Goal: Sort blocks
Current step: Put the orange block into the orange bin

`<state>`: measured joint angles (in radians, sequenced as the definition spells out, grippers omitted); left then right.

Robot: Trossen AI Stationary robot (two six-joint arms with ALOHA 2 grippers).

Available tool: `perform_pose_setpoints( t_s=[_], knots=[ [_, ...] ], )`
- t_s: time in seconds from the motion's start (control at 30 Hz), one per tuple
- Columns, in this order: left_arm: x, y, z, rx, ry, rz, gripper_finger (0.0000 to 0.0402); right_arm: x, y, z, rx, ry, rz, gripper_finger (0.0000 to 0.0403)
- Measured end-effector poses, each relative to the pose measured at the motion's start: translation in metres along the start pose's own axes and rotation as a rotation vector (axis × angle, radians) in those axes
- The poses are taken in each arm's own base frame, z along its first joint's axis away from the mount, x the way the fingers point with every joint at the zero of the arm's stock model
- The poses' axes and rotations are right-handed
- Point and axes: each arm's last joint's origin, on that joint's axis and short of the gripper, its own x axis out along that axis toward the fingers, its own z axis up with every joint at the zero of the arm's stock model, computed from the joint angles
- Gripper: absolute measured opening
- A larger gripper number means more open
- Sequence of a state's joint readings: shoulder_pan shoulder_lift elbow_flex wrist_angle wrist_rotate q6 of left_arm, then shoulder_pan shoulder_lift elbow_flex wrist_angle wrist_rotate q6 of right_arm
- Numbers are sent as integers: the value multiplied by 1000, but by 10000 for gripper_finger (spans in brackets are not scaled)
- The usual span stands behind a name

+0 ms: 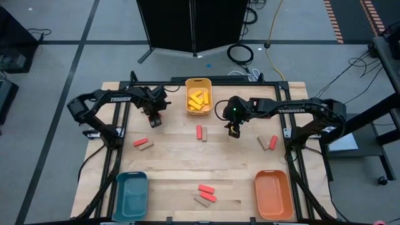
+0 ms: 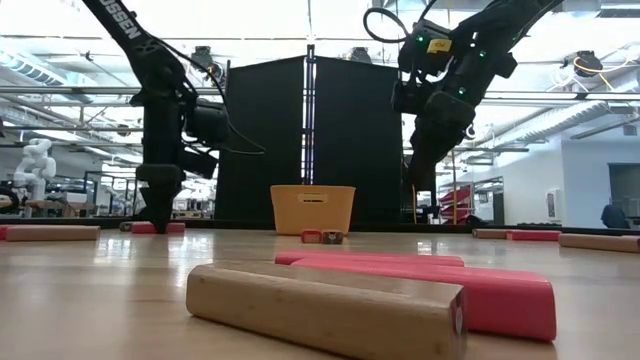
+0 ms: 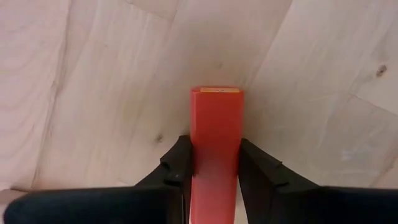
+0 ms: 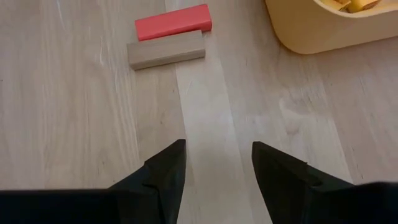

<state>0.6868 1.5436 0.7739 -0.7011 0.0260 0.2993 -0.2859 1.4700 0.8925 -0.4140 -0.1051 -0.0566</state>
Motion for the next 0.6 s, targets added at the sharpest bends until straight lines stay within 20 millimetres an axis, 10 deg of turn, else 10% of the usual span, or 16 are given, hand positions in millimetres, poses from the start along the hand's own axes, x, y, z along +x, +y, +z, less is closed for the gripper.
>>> perform_pose_setpoints(
  t_s=[0.6],
  knots=[
    [-67, -15, -6, 56, -426, -252, 89, 0, 0, 6, 12, -59, -1, 173]
  ],
)
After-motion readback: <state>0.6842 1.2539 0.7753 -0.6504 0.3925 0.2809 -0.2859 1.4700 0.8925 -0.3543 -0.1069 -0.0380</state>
